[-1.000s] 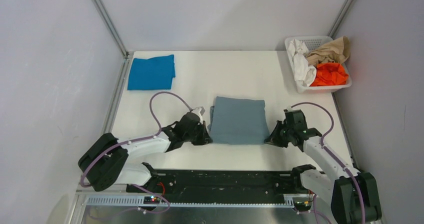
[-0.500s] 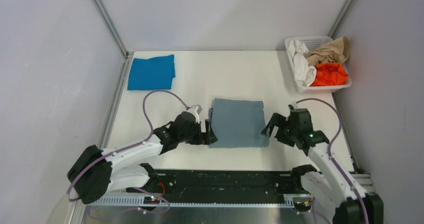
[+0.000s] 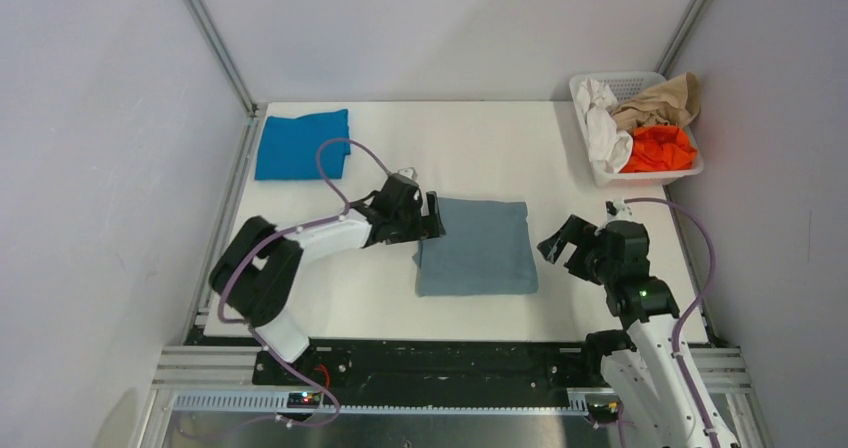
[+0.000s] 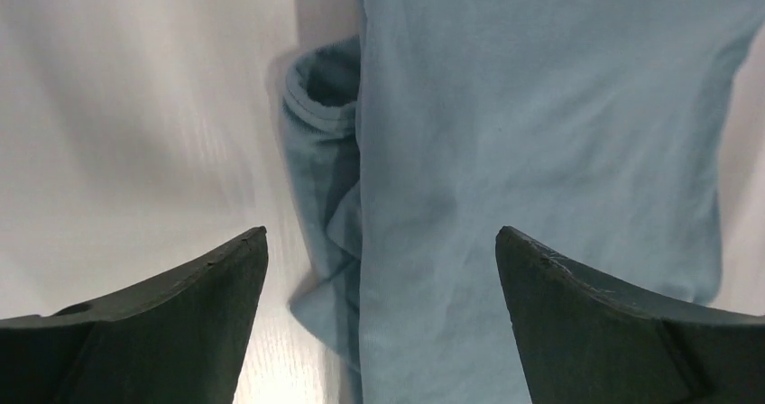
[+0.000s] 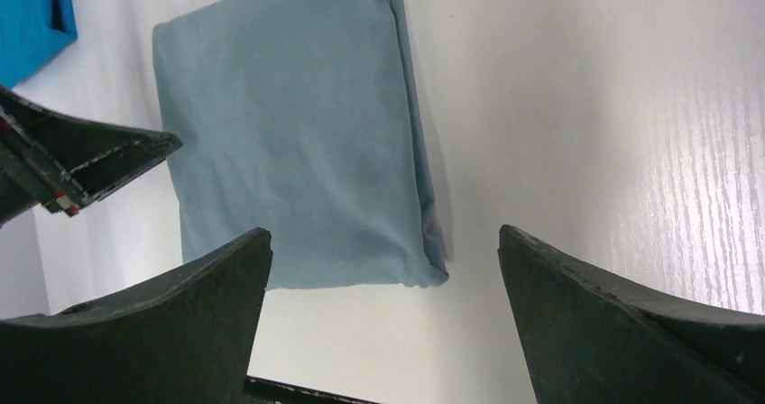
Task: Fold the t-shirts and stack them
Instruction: Put the neatly folded tshirt into the corner of the board with the left arm
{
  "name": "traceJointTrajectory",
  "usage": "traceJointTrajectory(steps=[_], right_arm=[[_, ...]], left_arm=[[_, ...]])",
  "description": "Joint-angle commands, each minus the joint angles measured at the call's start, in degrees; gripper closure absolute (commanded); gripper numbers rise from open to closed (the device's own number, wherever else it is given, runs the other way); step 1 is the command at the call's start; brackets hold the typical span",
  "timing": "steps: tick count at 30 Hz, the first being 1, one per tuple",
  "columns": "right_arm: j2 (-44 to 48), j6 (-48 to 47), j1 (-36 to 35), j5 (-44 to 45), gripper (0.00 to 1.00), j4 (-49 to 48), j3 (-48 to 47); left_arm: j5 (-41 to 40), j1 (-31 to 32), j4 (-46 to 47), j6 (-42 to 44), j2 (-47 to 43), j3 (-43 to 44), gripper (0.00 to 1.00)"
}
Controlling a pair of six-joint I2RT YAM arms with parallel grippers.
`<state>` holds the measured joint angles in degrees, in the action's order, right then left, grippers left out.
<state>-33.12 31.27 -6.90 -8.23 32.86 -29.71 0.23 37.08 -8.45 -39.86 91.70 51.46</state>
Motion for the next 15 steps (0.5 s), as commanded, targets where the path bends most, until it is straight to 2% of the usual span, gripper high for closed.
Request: traceJointTrajectory(steps=[1, 8, 10, 12, 13, 14, 15], right_arm=[[-2.31, -2.49, 0.27, -2.19, 0.0, -0.6, -1.0], [-0.78, -3.85, 0.37, -2.33, 0.0, -1.99, 0.37], [-0.38, -3.99, 0.31, -2.47, 0.0, -2.16, 0.49], [-0.09, -4.09, 0.31, -2.7, 0.0, -2.46, 0.78], [-0.05, -4.1, 0.3, -2.87, 0.0, -2.67, 0.88], [-0.13, -4.11, 0.35, -2.95, 0.0, -2.77, 0.95], [-0.28, -4.11, 0.38, -2.87, 0.0, -2.79, 0.96]], left_arm=[[2.12, 0.04, -1.4, 0.95, 5.85, 4.82, 0.0], [1.85, 4.65, -3.25, -0.49, 11.89, 7.42, 0.1], [0.42, 6.63, -4.52, -0.62, 13.71, 8.48, 0.18], [-3.65, 8.25, -6.95, -1.12, 15.57, 10.08, 0.31], [-6.49, 9.06, -7.82, -1.37, 16.12, 10.55, 0.43], [-8.24, 9.37, -9.81, -1.81, 16.99, 11.5, 0.49], [-11.55, 9.84, -10.83, -1.94, 17.27, 11.97, 0.6]])
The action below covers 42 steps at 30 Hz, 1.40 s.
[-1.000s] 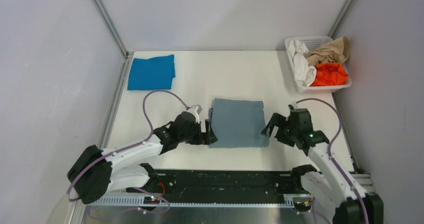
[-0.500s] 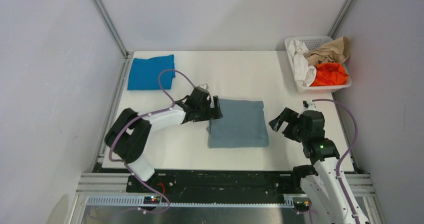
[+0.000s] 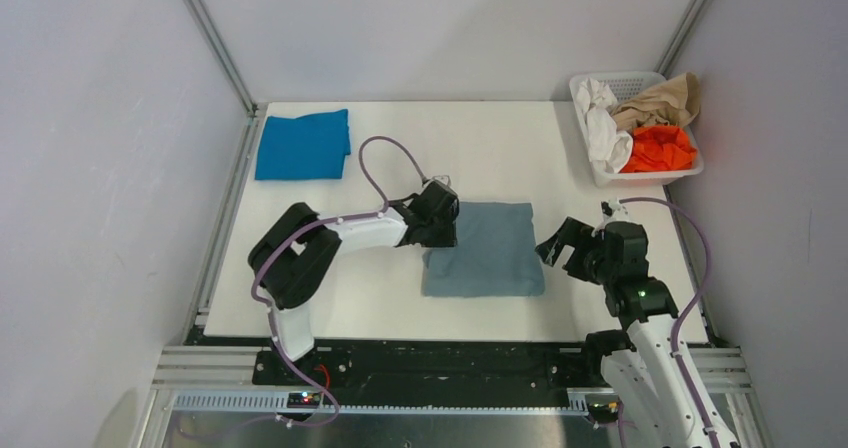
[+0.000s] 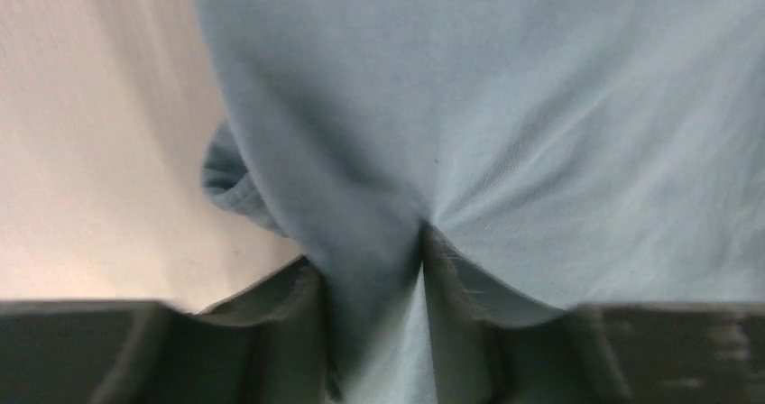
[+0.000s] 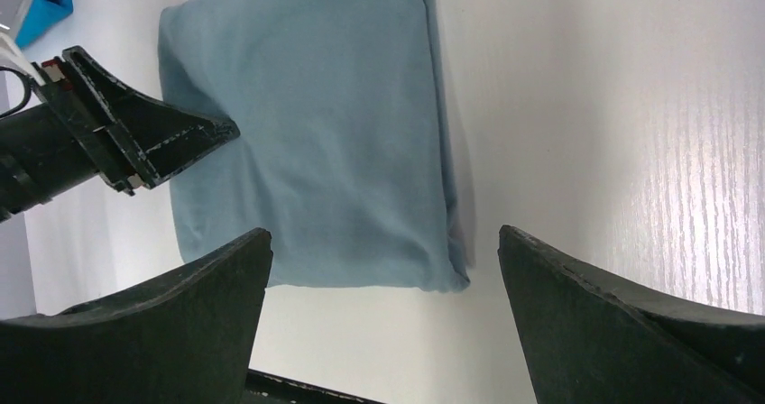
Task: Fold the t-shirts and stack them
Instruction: Put the neatly folded tshirt into the corner of the board with the left arm
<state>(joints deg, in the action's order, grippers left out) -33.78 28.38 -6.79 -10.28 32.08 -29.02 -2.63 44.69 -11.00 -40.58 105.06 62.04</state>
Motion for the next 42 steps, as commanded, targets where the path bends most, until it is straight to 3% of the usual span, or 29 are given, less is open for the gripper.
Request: traceJointTrajectory(steps=[1, 2, 3, 5, 11, 17, 26, 33, 37, 42], right_arm=[[0.29, -1.18, 0.23, -0.58, 0.0, -1.92, 0.32], [0.23, -1.11, 0.25, -0.06, 0.0, -1.84, 0.34], [0.22, -1.0, 0.27, 0.19, 0.0, -1.84, 0.42], [0.21, -0.95, 0.27, 0.41, 0.0, -1.99, 0.52], [1.24, -1.05, 0.3, 0.13, 0.0, -2.15, 0.69], [1.95, -1.21, 0.32, -0.7, 0.0, -2.66, 1.16], [2.37, -1.28, 0.37, -0.88, 0.0, -3.0, 1.77], [3.8, -0.98, 0.26, 0.89, 0.0, -3.08, 2.2], [4.2, -0.93, 0.23, 1.18, 0.0, -2.94, 2.16], [4.56, -0.62, 0.22, 3.62, 0.0, -2.84, 2.33]], left_arm=[[-10.23, 2.46, -9.97, -1.45, 4.3, 2.2, 0.72], [-13.02, 2.56, -10.64, -1.53, 4.42, 2.47, 0.79], [-14.33, 2.58, -11.94, -1.5, 4.58, 3.2, 0.93], [-18.13, 2.56, -14.2, -0.21, 4.55, 4.97, 0.99], [-36.73, 1.93, -17.11, 12.17, 0.59, 10.77, 1.0], [-50.5, -5.22, -14.24, 29.37, -0.35, 16.21, 1.0], [-42.38, -18.64, 0.46, 53.41, 0.76, 21.53, 1.0], [-31.91, -27.55, 7.21, 60.87, 3.09, 28.41, 1.0], [-33.05, -29.64, 7.37, 68.19, 6.03, 34.72, 1.0], [-27.29, -32.79, 7.33, 69.53, 5.68, 36.47, 1.0]])
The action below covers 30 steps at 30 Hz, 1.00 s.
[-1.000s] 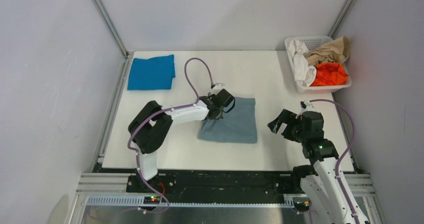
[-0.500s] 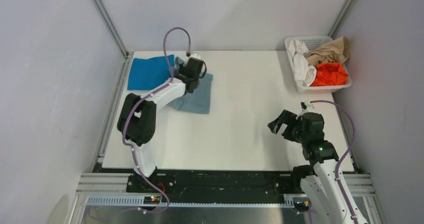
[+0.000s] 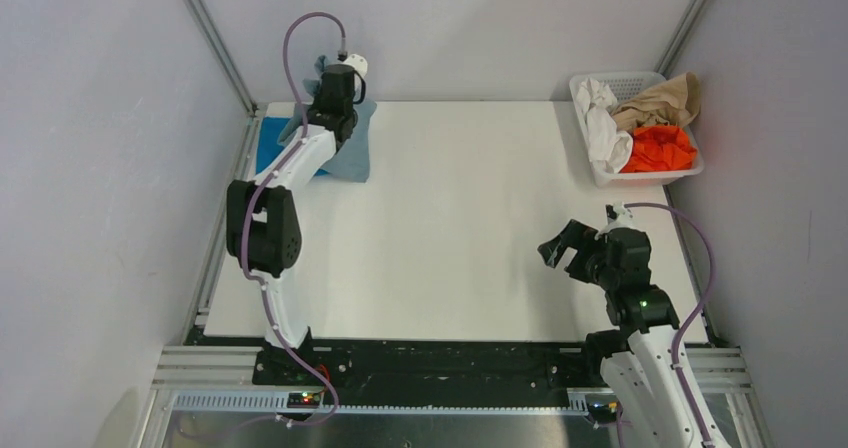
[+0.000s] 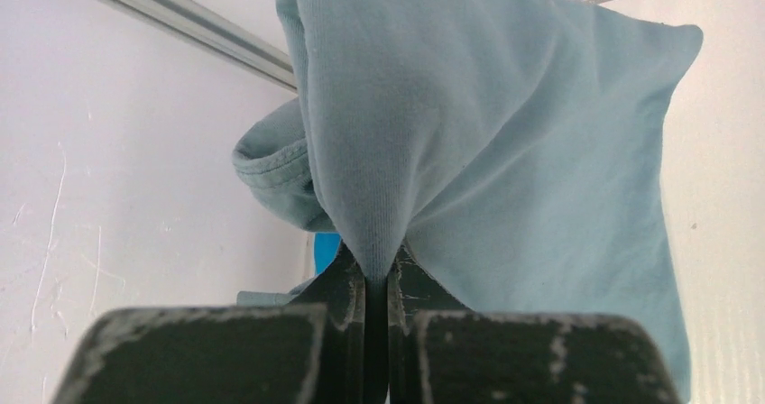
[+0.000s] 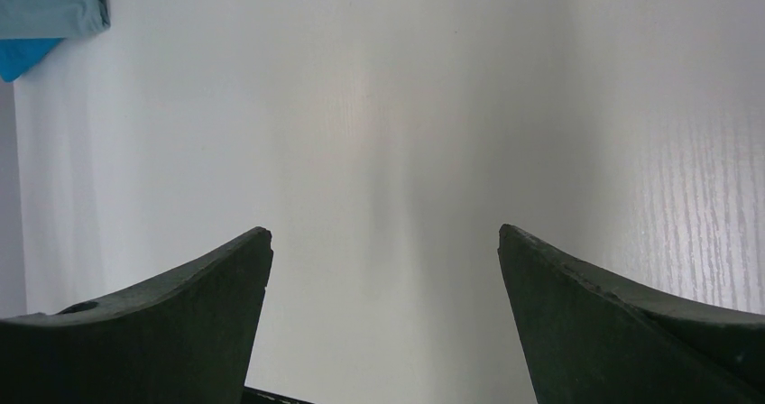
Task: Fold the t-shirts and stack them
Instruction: Put the neatly folded tshirt into the corner of the board with the left arm
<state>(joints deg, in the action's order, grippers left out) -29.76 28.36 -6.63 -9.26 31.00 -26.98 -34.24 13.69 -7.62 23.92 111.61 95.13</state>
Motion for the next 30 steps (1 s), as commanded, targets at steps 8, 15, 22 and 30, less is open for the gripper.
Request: traceJointTrajectory(steps=[8, 15, 22, 30], right_arm=[[0.39, -0.41, 0.07, 4.62, 0.0, -1.6, 0.35], [0.08, -0.32, 0.06, 5.46, 0.0, -1.63, 0.35], [0.37, -0.24, 0.01, 5.89, 0.0, -1.47, 0.35], [0.14, -0.24, -0.07, 6.26, 0.0, -1.45, 0.35]], left_arm=[[6.04, -3.21, 2.31, 5.78, -2.3, 8.04, 1.0], [9.29, -3.4, 2.04, -0.06, -5.8, 7.96, 1.0], [9.14, -3.96, 1.67, -3.45, -5.2, 10.3, 1.0], [9.58, -4.22, 1.31, -7.39, -6.15, 11.26, 1.0]])
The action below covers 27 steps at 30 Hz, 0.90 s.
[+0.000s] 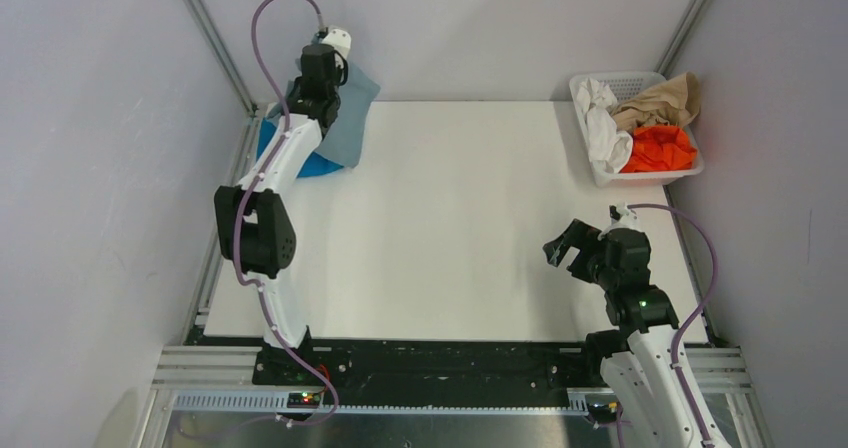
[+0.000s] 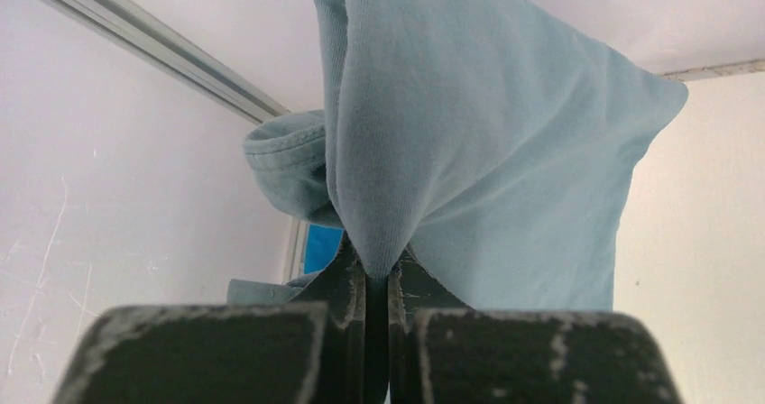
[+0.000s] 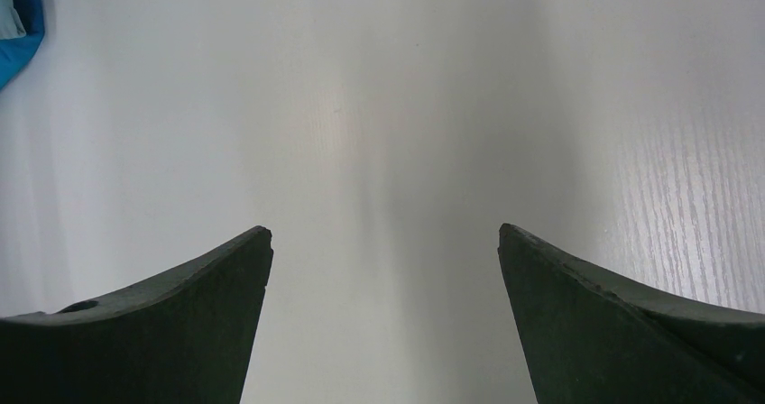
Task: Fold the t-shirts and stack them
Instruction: Put the neatly folded tshirt into the corner of the board with the left arm
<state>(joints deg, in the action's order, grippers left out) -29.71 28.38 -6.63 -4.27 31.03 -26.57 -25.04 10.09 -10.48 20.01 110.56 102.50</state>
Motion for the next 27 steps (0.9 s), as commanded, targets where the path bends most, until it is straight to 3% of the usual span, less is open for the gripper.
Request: traceJointTrajectory(steps=[1, 27], right_arm=[[0.1, -0.26, -0.1, 1.28, 0.0, -1.48, -0.06], [-1.04, -0.09, -0.29, 2.53, 0.0, -1.53, -0.06]], left_arm=[[0.44, -0.64, 4.14, -3.95, -5.34, 4.01, 1.0], [4.36, -5.48, 4.25, -8.36, -4.05, -0.35, 1.0]])
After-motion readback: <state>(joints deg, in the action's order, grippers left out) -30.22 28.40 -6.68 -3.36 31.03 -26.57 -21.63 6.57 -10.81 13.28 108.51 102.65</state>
